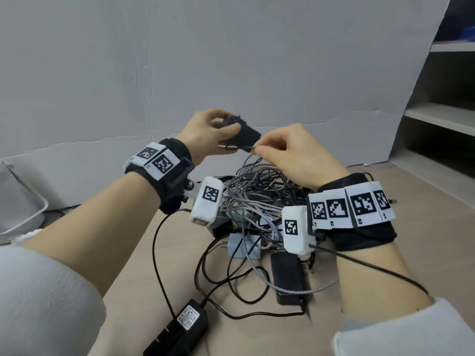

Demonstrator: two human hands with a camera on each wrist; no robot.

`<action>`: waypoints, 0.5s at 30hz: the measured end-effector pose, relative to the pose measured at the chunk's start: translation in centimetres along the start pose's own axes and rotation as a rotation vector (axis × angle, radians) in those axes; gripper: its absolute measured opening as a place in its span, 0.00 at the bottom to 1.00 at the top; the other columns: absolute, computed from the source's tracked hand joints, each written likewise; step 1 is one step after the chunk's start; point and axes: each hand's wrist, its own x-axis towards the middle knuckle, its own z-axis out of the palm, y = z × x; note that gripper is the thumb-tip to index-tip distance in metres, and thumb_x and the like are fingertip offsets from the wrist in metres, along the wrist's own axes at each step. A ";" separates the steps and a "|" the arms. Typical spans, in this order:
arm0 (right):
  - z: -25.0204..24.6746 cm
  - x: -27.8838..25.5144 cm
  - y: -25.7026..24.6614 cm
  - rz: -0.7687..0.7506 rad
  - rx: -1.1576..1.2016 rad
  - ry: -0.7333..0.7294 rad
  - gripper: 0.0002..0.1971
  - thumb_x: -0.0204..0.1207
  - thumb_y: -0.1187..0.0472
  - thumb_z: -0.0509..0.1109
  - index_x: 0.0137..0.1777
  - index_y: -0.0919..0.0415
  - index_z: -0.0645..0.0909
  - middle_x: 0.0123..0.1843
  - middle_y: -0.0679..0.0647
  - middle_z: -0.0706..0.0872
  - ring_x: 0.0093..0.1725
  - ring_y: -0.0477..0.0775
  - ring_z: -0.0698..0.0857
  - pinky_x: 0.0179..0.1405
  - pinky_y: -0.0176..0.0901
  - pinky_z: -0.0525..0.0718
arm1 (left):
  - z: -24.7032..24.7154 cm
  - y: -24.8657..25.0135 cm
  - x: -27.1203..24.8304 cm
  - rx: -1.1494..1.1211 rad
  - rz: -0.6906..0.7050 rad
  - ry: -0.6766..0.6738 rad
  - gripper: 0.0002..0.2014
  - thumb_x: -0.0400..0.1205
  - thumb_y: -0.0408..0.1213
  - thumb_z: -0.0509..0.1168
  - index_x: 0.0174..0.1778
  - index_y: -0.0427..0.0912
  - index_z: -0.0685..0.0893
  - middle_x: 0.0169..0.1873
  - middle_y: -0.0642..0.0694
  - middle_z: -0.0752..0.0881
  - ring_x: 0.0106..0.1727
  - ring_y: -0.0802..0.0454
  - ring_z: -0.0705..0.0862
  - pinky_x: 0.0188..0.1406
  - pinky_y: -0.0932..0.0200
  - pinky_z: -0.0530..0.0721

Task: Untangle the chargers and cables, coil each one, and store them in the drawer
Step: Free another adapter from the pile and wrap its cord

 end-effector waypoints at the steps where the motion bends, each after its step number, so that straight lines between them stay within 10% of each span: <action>1: -0.1 0.1 0.0 -0.021 0.031 0.057 0.07 0.82 0.55 0.72 0.45 0.52 0.91 0.32 0.43 0.85 0.33 0.43 0.80 0.38 0.42 0.77 | -0.1 0.0 -0.2 0.043 -0.003 -0.074 0.13 0.86 0.28 0.67 0.65 0.31 0.79 0.58 0.34 0.86 0.55 0.36 0.90 0.54 0.41 0.91; 9: -0.9 0.3 0.8 -0.032 0.091 0.311 0.04 0.78 0.57 0.76 0.43 0.54 0.88 0.34 0.49 0.88 0.38 0.52 0.86 0.43 0.45 0.83 | 0.4 -0.4 -2.1 0.014 -0.093 -0.431 0.20 0.82 0.35 0.69 0.67 0.30 0.78 0.53 0.38 0.87 0.55 0.43 0.87 0.54 0.52 0.89; 15: -1.2 0.7 1.9 -0.005 0.077 0.330 0.06 0.81 0.63 0.71 0.49 0.55 0.90 0.35 0.45 0.90 0.35 0.36 0.85 0.46 0.35 0.83 | 0.3 0.0 -2.5 -0.049 -0.091 -0.501 0.26 0.81 0.34 0.65 0.72 0.22 0.73 0.55 0.34 0.85 0.58 0.40 0.85 0.65 0.44 0.86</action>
